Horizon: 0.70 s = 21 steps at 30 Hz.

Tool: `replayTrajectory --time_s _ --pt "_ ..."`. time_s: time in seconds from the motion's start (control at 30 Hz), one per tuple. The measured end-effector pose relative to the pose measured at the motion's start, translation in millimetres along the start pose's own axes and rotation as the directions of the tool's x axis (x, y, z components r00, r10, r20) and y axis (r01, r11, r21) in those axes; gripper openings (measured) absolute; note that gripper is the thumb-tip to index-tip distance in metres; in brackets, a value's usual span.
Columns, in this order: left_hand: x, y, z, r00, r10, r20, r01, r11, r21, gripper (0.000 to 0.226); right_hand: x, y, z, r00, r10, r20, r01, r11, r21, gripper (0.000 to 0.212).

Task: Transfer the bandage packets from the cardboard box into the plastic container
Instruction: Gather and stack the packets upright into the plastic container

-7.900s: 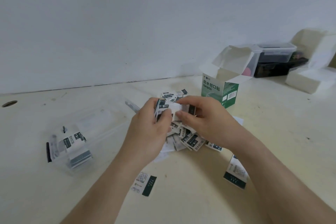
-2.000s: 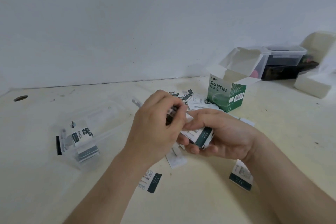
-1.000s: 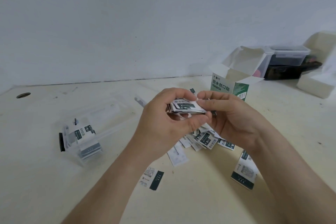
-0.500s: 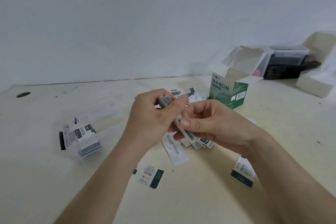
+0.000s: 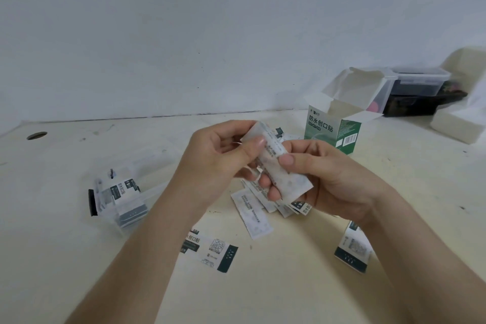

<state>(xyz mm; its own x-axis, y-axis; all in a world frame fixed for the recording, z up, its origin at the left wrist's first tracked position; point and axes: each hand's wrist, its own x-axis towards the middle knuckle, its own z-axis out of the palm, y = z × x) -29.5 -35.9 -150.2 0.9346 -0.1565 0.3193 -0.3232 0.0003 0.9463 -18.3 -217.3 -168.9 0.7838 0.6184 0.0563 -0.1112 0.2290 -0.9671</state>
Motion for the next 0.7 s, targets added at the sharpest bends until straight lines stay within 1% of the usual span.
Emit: replayTrajectory --time_s 0.03,0.07,0.1,0.13,0.17,0.2,0.27,0.3,0.33,0.37,0.43,0.53,0.63,0.7 --pt "0.4 -0.7 0.4 1.000 0.014 -0.017 -0.014 1.000 -0.014 0.018 0.1 1.1 -1.6 1.000 -0.001 0.013 0.001 0.998 0.056 0.049" --pt "0.6 -3.7 0.9 0.996 0.049 -0.072 -0.046 0.998 0.038 0.019 1.2 2.6 -2.0 1.000 0.003 0.017 -0.005 0.995 0.098 0.051" --pt "1.2 -7.3 1.6 0.985 0.110 -0.135 -0.088 0.984 0.157 0.022 2.0 3.1 -1.6 1.000 0.004 0.015 -0.005 0.993 0.121 0.052" --pt "1.1 -9.4 2.7 0.970 0.179 -0.164 -0.128 0.951 0.280 0.024 2.7 3.1 -1.0 1.000 -0.002 0.008 0.001 0.991 0.135 0.052" --pt "1.2 -11.8 2.7 0.962 0.227 -0.155 -0.162 0.924 0.345 0.027 3.6 3.6 -2.3 1.000 -0.017 -0.009 0.018 0.989 0.147 0.051" --pt "0.4 -12.2 2.3 0.966 0.238 -0.106 -0.185 0.913 0.363 0.038 4.3 3.7 -3.4 0.999 -0.033 -0.036 0.038 0.987 0.159 0.052" --pt "-2.1 -13.3 1.3 0.981 0.178 0.077 -0.194 0.903 0.384 0.078 4.0 2.9 -4.9 0.995 -0.049 -0.086 0.061 0.988 0.145 0.051" --pt "-3.7 -12.6 2.9 0.980 0.122 0.159 -0.181 0.881 0.437 0.095 4.2 3.0 -4.5 0.995 -0.049 -0.089 0.060 0.990 0.124 0.045" --pt "-5.6 -13.7 5.3 0.974 0.083 0.213 -0.181 0.848 0.498 0.106 4.0 3.3 -3.1 0.996 -0.041 -0.082 0.049 0.993 0.108 0.035" --pt "-7.4 -14.4 9.0 0.967 0.077 0.244 -0.203 0.808 0.553 0.112 3.7 4.1 -2.0 0.997 -0.028 -0.074 0.035 0.995 0.094 0.029" --pt "-9.1 -15.9 14.0 0.960 0.135 0.246 -0.259 0.765 0.590 0.110 3.7 4.8 0.5 0.998 -0.004 -0.061 0.007 0.998 0.057 0.027" --pt "-9.2 -17.7 16.0 0.951 0.206 0.229 -0.303 0.762 0.572 0.095 3.8 3.8 1.3 0.999 -0.013 -0.034 0.015 0.999 0.033 0.038" --pt "-9.0 -16.9 16.0 0.939 0.224 0.263 -0.337 0.760 0.556 0.090 2.3 1.9 2.7 0.999 -0.033 0.033 0.029 0.993 0.112 0.045" --pt "-9.9 -8.5 11.7 0.934 0.212 0.286 -0.342 0.762 0.550 0.096 3.1 -4.4 6.5 0.998 -0.028 0.054 0.020 0.990 0.138 0.045"
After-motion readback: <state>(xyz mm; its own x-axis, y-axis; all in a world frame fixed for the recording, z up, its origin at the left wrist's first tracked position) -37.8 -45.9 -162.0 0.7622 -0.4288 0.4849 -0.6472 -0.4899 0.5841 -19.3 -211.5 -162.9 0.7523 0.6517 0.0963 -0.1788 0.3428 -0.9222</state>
